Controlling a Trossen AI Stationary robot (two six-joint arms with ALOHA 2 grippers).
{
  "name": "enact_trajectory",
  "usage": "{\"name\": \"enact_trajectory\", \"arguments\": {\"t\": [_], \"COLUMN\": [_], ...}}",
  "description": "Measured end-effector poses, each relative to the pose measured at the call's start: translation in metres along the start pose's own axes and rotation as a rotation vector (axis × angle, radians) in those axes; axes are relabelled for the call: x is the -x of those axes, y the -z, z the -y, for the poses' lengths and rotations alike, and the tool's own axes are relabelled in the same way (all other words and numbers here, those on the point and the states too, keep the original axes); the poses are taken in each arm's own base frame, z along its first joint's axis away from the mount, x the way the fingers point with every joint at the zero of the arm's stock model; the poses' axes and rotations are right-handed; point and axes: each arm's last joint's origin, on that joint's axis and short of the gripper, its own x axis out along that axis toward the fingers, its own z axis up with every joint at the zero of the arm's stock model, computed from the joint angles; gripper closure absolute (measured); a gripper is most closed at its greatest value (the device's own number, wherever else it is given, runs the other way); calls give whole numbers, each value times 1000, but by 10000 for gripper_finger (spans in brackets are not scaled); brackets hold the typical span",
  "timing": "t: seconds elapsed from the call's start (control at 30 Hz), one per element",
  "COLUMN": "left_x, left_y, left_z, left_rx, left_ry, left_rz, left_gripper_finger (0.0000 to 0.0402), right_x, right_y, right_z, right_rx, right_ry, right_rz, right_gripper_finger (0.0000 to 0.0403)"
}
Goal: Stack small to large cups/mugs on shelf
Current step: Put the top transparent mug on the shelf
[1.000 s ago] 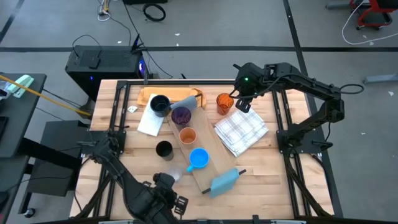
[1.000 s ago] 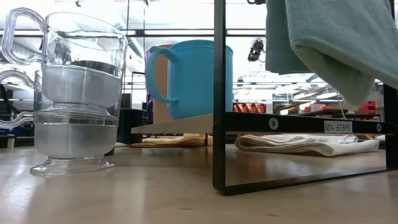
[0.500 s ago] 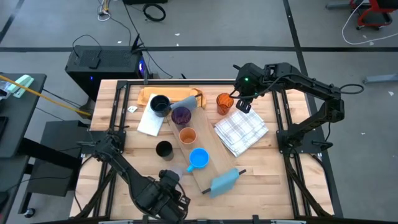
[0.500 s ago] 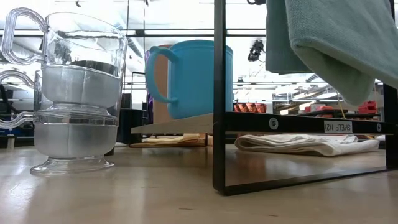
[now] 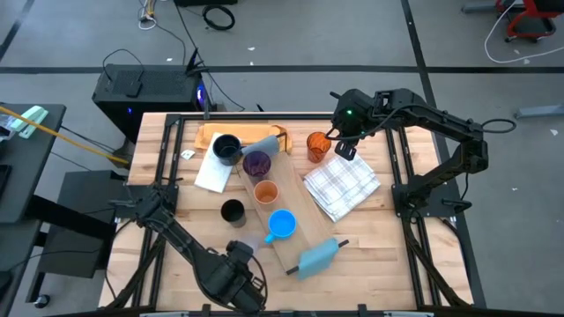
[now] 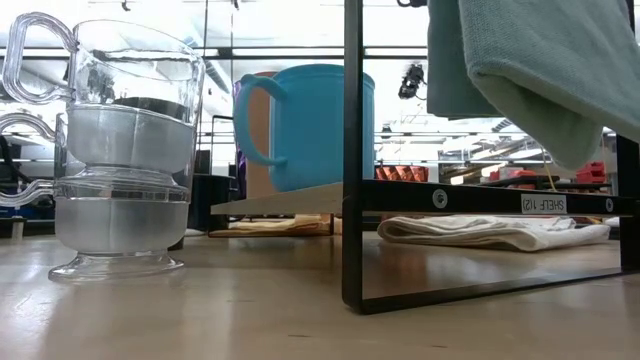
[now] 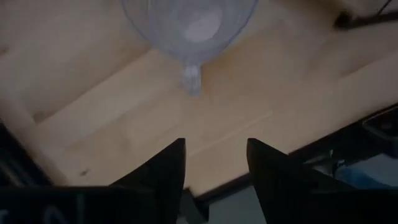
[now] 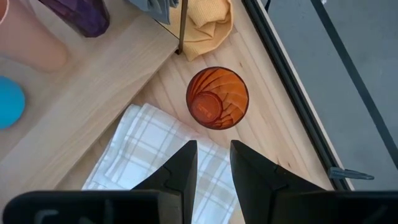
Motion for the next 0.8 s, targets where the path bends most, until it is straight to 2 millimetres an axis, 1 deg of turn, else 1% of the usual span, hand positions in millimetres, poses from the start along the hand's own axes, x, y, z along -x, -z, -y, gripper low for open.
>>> {"name": "enact_trajectory", "arguments": {"t": [0.1, 0.23, 0.4, 0.53, 0.8], "left_x": [-2, -13, -22, -26, -26], "left_y": [-6, -15, -18, -19, -23], "left_z": [1, 0, -1, -2, -2], "left_rx": [-1, -8, -11, -16, -40], "left_ry": [-1, -42, -81, -97, -98], "left_rz": [46, 54, 55, 54, 66], "left_gripper_finger": [222, 228, 228, 230, 244], "right_x": [0, 0, 0, 0, 0], "right_y": [0, 0, 0, 0, 0], "right_z": [0, 0, 0, 0, 0], "right_rx": [0, 0, -2, -3, -4], "right_ry": [0, 0, 0, 0, 0], "right_rz": [0, 1, 0, 0, 1], "right_gripper_finger": [300, 300, 300, 300, 300]}}
